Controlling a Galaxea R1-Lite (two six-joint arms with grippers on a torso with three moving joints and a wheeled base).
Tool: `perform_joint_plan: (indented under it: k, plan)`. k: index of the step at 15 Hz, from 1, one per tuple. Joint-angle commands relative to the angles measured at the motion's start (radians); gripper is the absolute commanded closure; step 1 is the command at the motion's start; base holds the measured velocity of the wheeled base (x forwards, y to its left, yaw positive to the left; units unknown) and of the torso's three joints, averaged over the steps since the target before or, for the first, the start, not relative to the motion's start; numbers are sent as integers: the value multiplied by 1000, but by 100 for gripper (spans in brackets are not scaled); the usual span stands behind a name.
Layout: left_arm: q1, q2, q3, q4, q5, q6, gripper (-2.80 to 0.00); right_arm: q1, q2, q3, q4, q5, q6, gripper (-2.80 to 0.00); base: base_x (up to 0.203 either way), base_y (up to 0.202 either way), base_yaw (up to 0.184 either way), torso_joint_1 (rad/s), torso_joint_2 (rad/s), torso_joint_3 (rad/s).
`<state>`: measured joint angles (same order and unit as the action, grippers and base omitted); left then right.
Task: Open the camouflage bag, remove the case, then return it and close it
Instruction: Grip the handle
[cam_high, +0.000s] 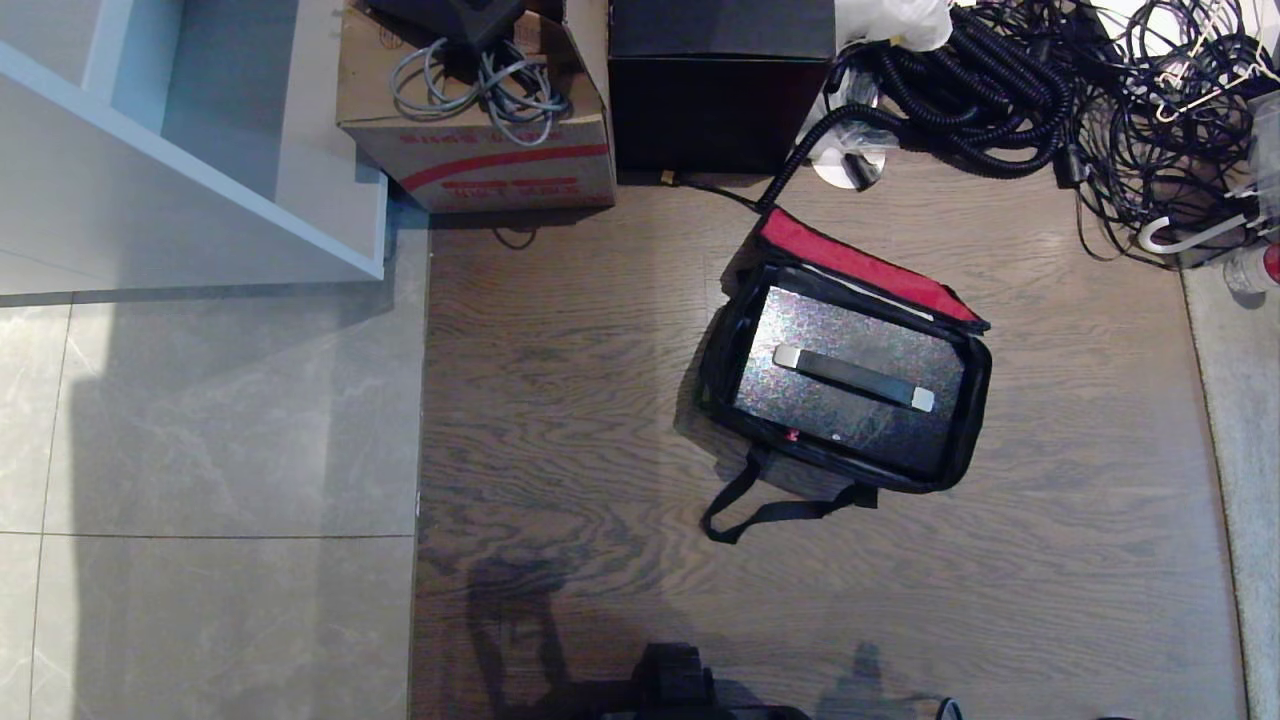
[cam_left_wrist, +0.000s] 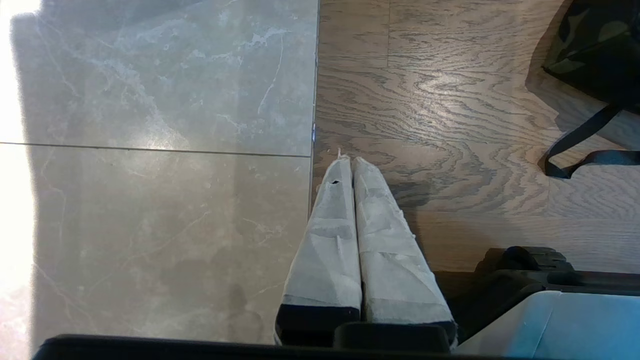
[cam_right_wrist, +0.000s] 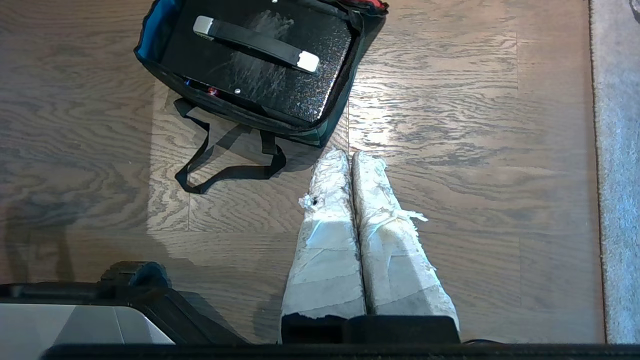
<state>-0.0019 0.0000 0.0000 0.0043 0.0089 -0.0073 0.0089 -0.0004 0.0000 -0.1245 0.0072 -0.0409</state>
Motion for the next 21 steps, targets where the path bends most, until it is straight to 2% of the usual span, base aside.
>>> perform_joint_plan:
  k: [1, 21]
  plan:
    - [0, 0, 0, 0, 0, 0, 0, 0, 2, 40, -1, 0, -1, 0, 0, 0, 0, 0, 0, 0]
    - [0, 0, 0, 0, 0, 0, 0, 0, 2, 40, -1, 0, -1, 0, 0, 0, 0, 0, 0, 0]
